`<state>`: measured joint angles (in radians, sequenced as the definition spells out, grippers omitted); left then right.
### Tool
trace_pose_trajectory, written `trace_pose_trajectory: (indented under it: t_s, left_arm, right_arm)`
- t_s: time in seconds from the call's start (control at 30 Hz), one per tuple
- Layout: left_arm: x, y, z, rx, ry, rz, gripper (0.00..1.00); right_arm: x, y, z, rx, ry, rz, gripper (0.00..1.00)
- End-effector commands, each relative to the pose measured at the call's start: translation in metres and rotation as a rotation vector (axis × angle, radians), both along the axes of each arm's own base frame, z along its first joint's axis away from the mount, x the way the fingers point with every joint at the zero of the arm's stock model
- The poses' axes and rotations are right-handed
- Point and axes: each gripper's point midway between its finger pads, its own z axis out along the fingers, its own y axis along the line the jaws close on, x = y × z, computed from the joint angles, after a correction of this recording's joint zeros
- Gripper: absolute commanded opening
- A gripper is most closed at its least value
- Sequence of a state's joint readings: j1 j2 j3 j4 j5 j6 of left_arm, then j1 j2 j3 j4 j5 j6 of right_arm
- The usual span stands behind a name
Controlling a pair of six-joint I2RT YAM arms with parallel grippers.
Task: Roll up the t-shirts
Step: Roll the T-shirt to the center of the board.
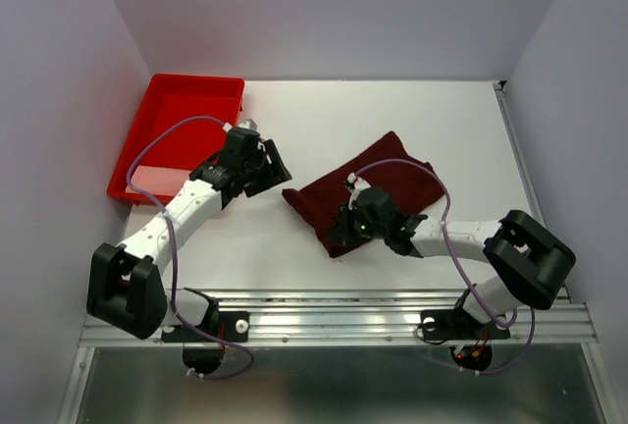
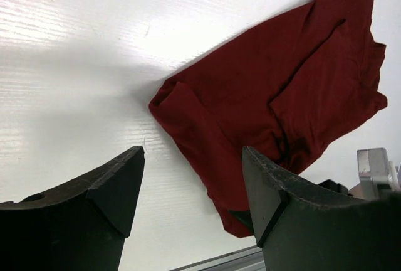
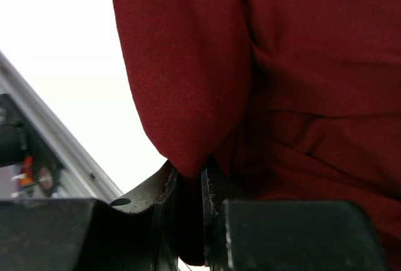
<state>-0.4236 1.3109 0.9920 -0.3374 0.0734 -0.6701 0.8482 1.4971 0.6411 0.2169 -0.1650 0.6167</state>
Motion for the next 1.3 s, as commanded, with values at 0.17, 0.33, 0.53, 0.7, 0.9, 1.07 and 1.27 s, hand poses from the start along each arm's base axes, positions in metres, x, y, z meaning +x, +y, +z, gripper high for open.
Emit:
trace_pose_trajectory:
  t_s: [0.17, 0.33, 0.53, 0.7, 0.9, 1.07, 1.27]
  left_arm:
    - [-0.01, -0.018, -0.003, -0.061, -0.019, -0.132, 0.72]
    - [-0.011, -0.031, -0.01, -0.12, -0.028, -0.19, 0.7]
    - [-0.01, -0.043, -0.019, -0.151, -0.014, -0.228, 0.67]
    - [-0.003, -0.056, -0.023, -0.172, -0.023, -0.248, 0.67]
    - [0.009, -0.069, -0.033, -0.188, -0.02, -0.255, 0.65]
    - [0.019, -0.079, -0.044, -0.192, -0.007, -0.267, 0.64]
    - [0.028, -0.093, -0.049, -0.189, 0.0, -0.285, 0.62]
  right_arm:
    - [-0.002, 0.006, 0.034, 0.318, 0.085, 0.023, 0.01]
    - [0.0, -0.007, 0.028, 0.39, 0.161, 0.0, 0.01]
    - [-0.001, -0.014, 0.023, 0.453, 0.218, -0.003, 0.01]
    - [-0.001, -0.015, 0.016, 0.484, 0.259, 0.001, 0.01]
    - [0.0, -0.016, 0.014, 0.503, 0.276, -0.008, 0.01]
    - [0.001, -0.021, 0.011, 0.495, 0.272, -0.029, 0.01]
    - [-0.004, -0.028, 0.005, 0.484, 0.281, -0.037, 0.01]
